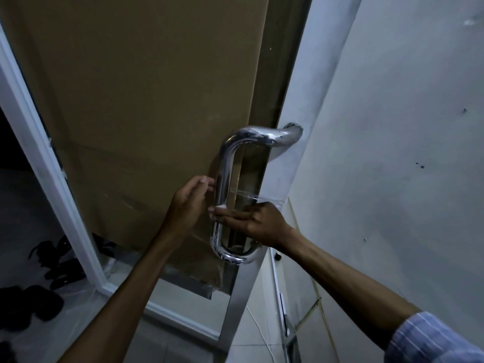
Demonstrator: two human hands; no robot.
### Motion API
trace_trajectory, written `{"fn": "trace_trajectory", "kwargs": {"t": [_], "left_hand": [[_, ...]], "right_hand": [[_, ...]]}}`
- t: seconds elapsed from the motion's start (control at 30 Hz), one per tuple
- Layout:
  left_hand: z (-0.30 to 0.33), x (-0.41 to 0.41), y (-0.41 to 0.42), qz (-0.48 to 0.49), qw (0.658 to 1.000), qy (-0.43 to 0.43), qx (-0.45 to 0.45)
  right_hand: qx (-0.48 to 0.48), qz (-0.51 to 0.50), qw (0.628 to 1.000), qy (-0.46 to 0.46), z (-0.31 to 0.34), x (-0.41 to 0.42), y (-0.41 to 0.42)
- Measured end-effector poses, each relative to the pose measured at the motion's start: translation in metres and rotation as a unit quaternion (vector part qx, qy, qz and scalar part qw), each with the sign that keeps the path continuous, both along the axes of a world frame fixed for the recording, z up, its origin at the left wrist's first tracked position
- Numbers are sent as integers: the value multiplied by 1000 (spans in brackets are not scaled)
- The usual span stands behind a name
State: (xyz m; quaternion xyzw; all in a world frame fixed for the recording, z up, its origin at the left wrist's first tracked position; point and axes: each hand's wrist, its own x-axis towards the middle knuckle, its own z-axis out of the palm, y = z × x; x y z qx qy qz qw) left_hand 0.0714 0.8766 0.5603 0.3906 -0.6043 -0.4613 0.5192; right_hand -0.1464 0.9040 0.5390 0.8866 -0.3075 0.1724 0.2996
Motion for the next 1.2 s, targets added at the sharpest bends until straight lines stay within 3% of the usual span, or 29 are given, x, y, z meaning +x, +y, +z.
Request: {"fn": "trace_trajectory", "kwargs": {"t": [0.2,0.37,0.47,0.63,0.87,1.0,1.13,1.2], "left_hand": [[7,2,-11,16,999,13,25],[7,3,-22,-15,999,20,25],[11,6,-23,-43,999,12,16],[34,12,-29,-87,995,35,-46],[92,13,-24,-131,976,20,-172],[101,9,-31,-128,972,-35,-195],[103,2,-34,-127,971,-19,-202],[103,0,-35,-131,969,-6,-209]], "right_hand": [[-102,-10,987,-124,76,15,8],[-122,-36,987,-95,93,24,10],[-169,-70,971,-154,114,32,20],[-196,-151,954,-167,127,42,33],[-174,-287,863,-379,138,38,59],[-139,-294,863,-386,133,31,68],[-108,-299,832,-454,141,24,65],[-86,-269,845,-455,142,24,65]]}}
